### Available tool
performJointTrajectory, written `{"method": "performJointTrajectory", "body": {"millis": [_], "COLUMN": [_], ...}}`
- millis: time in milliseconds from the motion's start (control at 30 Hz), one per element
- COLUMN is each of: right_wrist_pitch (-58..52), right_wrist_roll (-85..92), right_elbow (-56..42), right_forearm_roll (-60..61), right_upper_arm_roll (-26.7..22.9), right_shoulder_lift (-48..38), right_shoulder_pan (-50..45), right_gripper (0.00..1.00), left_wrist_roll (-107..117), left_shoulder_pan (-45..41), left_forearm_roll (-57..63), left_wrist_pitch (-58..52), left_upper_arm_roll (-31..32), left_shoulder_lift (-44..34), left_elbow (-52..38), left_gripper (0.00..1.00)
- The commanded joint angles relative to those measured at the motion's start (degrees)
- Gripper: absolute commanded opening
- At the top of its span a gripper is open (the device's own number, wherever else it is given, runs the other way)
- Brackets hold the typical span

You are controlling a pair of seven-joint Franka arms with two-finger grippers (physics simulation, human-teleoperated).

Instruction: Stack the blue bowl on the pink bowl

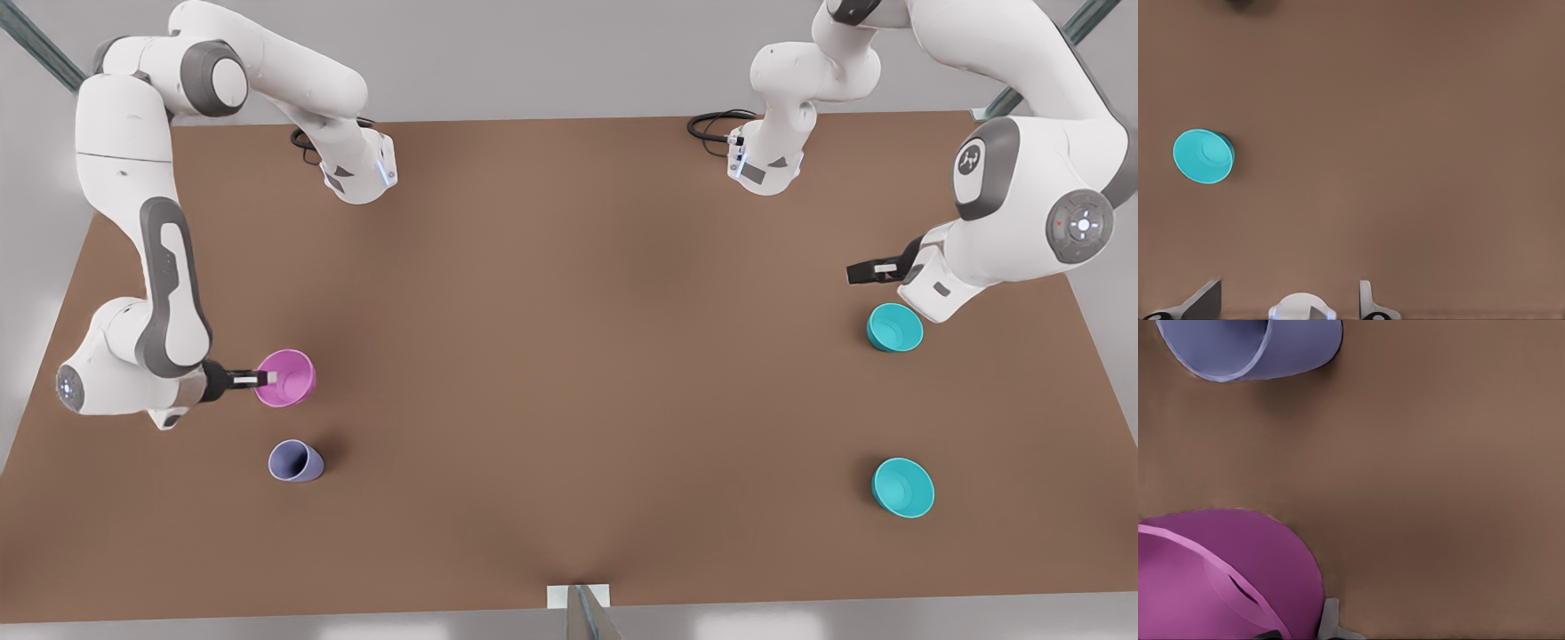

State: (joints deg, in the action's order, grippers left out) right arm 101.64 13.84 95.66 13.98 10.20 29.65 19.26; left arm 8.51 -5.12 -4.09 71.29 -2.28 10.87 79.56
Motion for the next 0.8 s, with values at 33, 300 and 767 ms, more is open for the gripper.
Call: {"method": "performJointTrajectory", "body": {"millis": [33,300,767], "right_wrist_pitch": [0.04,29.40,31.70], "right_wrist_roll": [-10.05,-41.43,-47.24], "right_elbow": [0.49,-14.78,-20.69], "right_forearm_roll": [6.85,23.99,25.13], "right_upper_arm_roll": [0.61,0.53,-5.98], "right_shoulder_lift": [-1.53,16.21,22.91], "right_shoulder_pan": [-8.43,-38.23,-48.53], "right_gripper": [0.21,0.21,1.00], "left_wrist_roll": [0.72,0.20,-1.03], "left_shoulder_pan": [0.02,0.11,1.42], "left_forearm_roll": [0.05,0.31,-4.17], "left_wrist_pitch": [-4.32,-3.53,0.77], "left_upper_arm_roll": [0.17,-0.18,-3.17], "left_shoulder_lift": [-0.50,-0.06,4.60], "left_elbow": [-1.43,-1.51,-3.62], "left_gripper": [1.00,1.00,1.00]}}
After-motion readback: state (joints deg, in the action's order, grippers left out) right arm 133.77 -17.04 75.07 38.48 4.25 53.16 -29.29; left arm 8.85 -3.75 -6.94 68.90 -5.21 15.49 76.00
